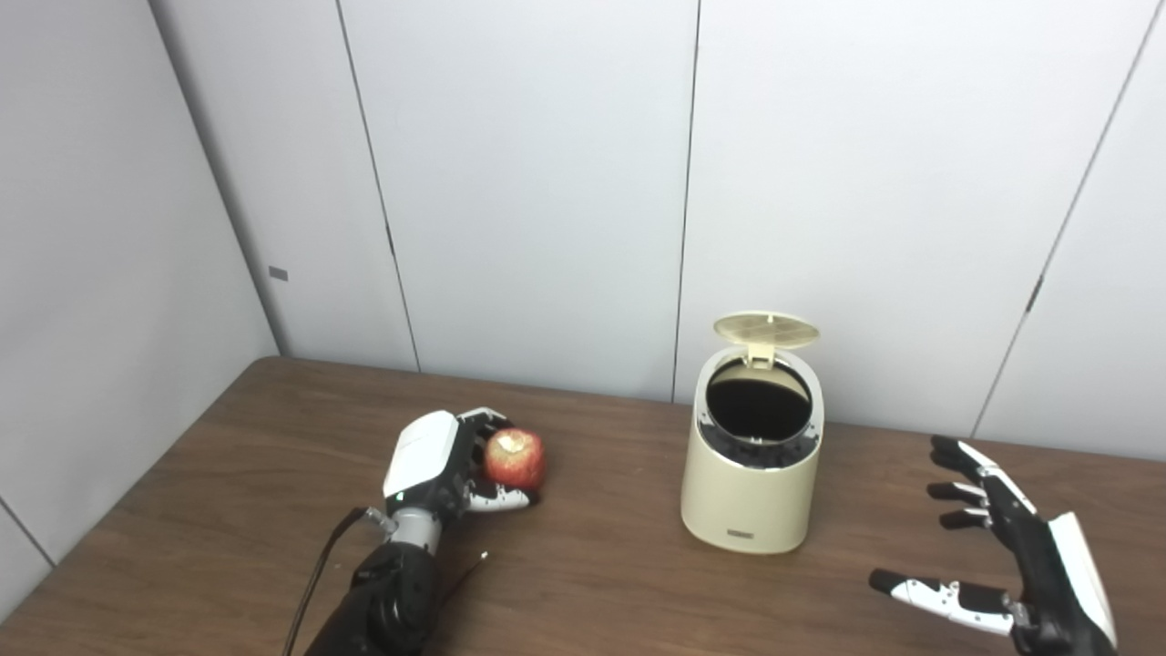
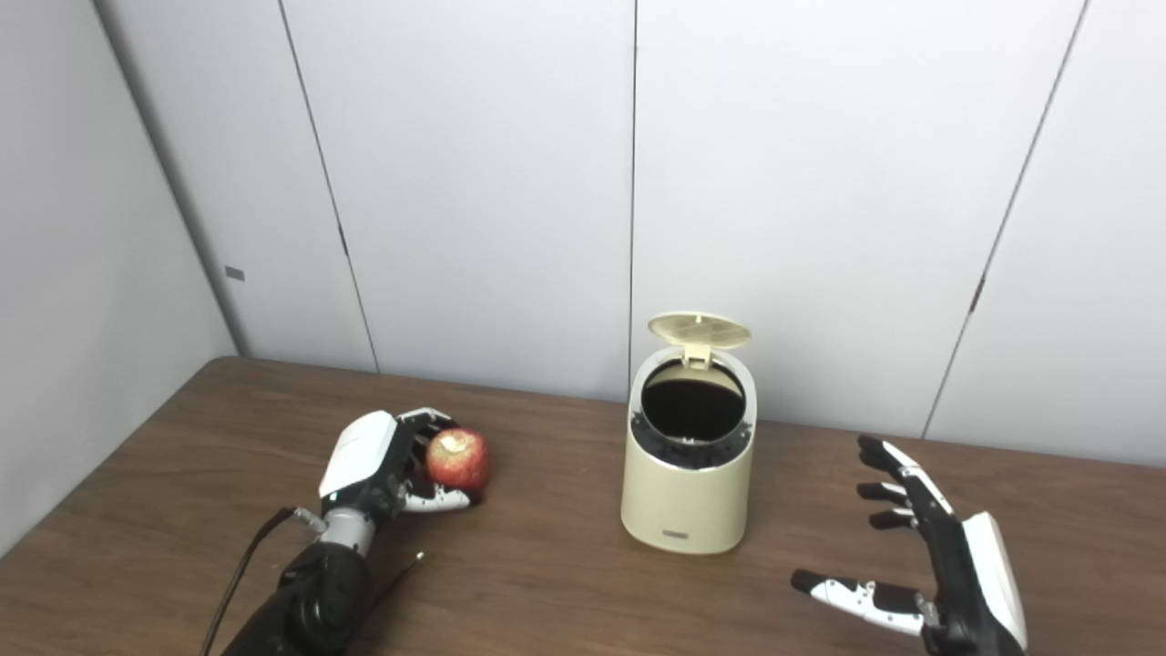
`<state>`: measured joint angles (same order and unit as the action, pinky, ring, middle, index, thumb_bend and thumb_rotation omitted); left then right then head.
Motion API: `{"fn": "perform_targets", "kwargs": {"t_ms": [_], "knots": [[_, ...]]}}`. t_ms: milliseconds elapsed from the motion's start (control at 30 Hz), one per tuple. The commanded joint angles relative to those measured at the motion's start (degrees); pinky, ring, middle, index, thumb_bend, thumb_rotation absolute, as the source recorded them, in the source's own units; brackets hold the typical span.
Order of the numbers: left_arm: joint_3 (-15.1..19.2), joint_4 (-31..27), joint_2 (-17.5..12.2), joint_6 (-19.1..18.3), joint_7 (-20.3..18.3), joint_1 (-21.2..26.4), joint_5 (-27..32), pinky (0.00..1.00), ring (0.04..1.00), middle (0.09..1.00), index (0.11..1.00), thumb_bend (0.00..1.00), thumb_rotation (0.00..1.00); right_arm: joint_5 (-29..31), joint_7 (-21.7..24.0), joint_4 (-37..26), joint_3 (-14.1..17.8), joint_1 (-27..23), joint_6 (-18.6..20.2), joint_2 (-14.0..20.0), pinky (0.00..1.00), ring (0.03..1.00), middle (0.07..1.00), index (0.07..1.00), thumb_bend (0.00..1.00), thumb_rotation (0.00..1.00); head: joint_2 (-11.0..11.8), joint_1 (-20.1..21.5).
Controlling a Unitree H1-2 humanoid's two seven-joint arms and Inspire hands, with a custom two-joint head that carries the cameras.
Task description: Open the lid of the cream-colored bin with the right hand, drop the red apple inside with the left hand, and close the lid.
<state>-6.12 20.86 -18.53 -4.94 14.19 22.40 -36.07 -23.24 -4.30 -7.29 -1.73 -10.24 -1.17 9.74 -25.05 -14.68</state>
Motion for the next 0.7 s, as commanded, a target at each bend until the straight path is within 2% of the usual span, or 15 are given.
{"fn": "perform_targets", "kwargs": {"t_ms": [0, 233, 400, 667], "knots": [[-0.5, 0.2, -1.0, 0.9, 0.7, 1.3, -0.5, 0.42, 0.475, 0.477, 0.530, 0.55, 0.01, 0.4, -0.3, -2.2, 0.1, -1.4, -1.0, -0.2, 0.60, 0.725, 0.827, 0.829, 0.78, 0.02, -0.1, 0.0], [-0.9, 0.0, -1.2, 0.6, 0.5, 1.4, -0.3, 0.37, 0.448, 0.464, 0.508, 0.52, 0.00, -0.1, -0.3, -2.5, -0.1, -1.5, -0.5, -0.5, 0.60, 0.723, 0.824, 0.827, 0.78, 0.02, -0.1, 0.2], [-1.0, -0.3, -1.2, 0.5, 0.4, 1.3, -0.3, 0.41, 0.477, 0.473, 0.502, 0.52, 0.00, 0.1, -0.1, -2.6, -0.3, -1.5, -0.2, -0.6, 0.60, 0.723, 0.829, 0.828, 0.77, 0.00, -0.1, 0.5], [-1.0, -3.7, -0.8, -0.3, 0.8, 0.8, -1.1, 0.44, 0.488, 0.469, 0.505, 0.52, 0.00, -0.2, -0.5, -2.0, -0.5, -1.5, -0.7, -0.8, 0.60, 0.718, 0.830, 0.830, 0.78, 0.06, 0.3, 1.3]]}}
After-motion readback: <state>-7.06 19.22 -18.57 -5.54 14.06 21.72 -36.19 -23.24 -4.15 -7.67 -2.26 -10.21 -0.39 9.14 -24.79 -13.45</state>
